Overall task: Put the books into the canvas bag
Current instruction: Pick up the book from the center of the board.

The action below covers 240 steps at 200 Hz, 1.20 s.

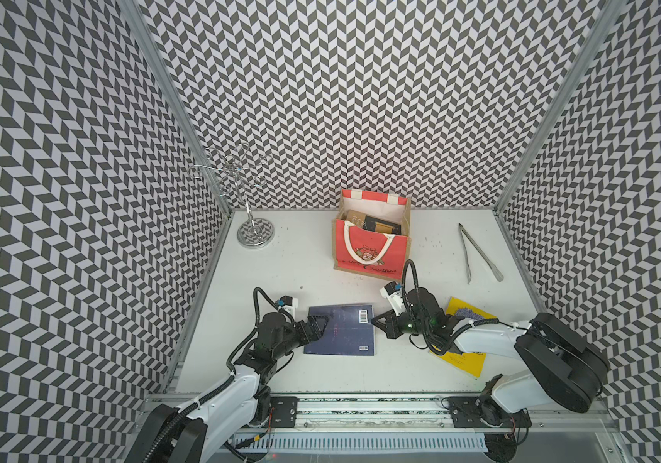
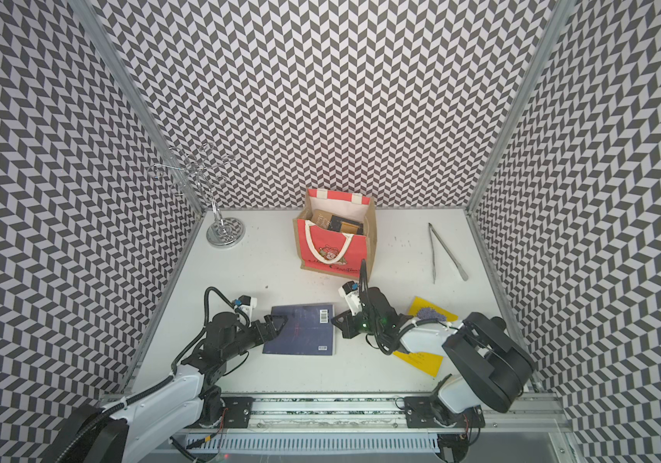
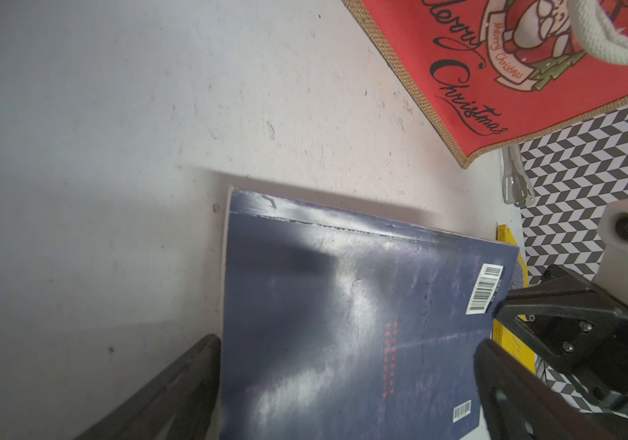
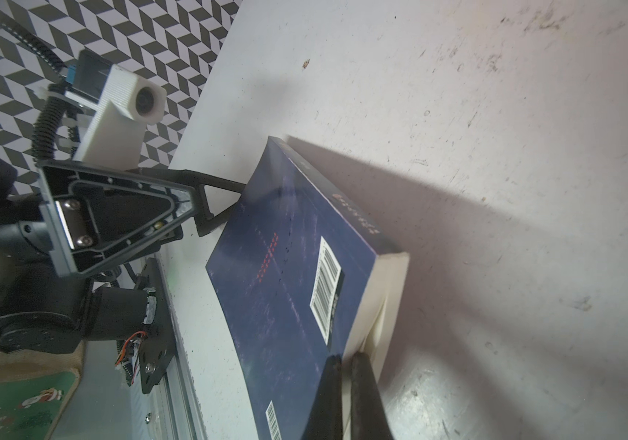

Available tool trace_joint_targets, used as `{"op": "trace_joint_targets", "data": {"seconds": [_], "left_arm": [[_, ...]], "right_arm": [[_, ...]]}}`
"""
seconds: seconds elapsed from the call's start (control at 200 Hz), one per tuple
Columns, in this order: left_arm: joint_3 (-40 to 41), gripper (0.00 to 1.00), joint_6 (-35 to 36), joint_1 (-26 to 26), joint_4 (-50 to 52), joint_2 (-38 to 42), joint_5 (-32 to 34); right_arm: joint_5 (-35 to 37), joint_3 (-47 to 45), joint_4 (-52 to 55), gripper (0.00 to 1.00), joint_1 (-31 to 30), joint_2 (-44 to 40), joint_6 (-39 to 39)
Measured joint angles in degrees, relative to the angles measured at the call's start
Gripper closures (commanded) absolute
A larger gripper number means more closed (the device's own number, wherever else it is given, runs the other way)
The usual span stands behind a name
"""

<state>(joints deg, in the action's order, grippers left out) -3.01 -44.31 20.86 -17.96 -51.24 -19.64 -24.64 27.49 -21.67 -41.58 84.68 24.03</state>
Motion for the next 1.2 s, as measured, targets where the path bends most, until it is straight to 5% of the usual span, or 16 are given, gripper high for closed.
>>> {"op": "trace_joint_targets", "data": {"seconds": [0.27, 0.32, 0.411, 0.491, 0.691, 0.911, 1.017, 1.202], "left_arm": [[-0.9, 0.04, 2.0, 0.0, -3.0, -4.5, -0.2], [-0.9, 0.14, 2.4, -0.2, -3.8, -5.4, -0.2], [-0.9, 0.53, 2.6, -0.7, -4.0, -6.4, 0.5], [-0.8, 0.72, 2.8, -1.1, -3.3, -6.4, 1.6], [-0.8, 1.00, 2.8, -1.4, 0.6, -4.1, 3.6], [-0.7, 1.00, 2.9, -1.4, 2.4, -2.1, 4.0], [0.8, 1.00, 3.0, -1.3, 1.5, 1.4, 3.8], [2.4, 1.00, 3.8, 0.3, -1.2, 15.1, 0.4]], "right_arm": [[0.0, -0.9, -4.2, 1.00, 0.0, 0.0, -4.1], [0.0, -1.3, -5.0, 1.00, 0.1, 0.0, -4.6], [0.1, -1.6, -5.7, 1.00, 0.2, 0.0, -5.2], [0.5, -1.6, -5.7, 1.00, 0.3, 0.0, -5.5], [0.7, -1.6, -5.9, 1.00, 0.6, 0.9, -5.5], [0.6, -1.6, -6.0, 1.00, 0.7, 1.0, -5.3], [-0.9, -1.8, -6.2, 0.81, 2.0, 1.0, -4.3], [-7.1, -5.5, -10.1, 0.24, 7.9, -0.5, -1.5]]}}
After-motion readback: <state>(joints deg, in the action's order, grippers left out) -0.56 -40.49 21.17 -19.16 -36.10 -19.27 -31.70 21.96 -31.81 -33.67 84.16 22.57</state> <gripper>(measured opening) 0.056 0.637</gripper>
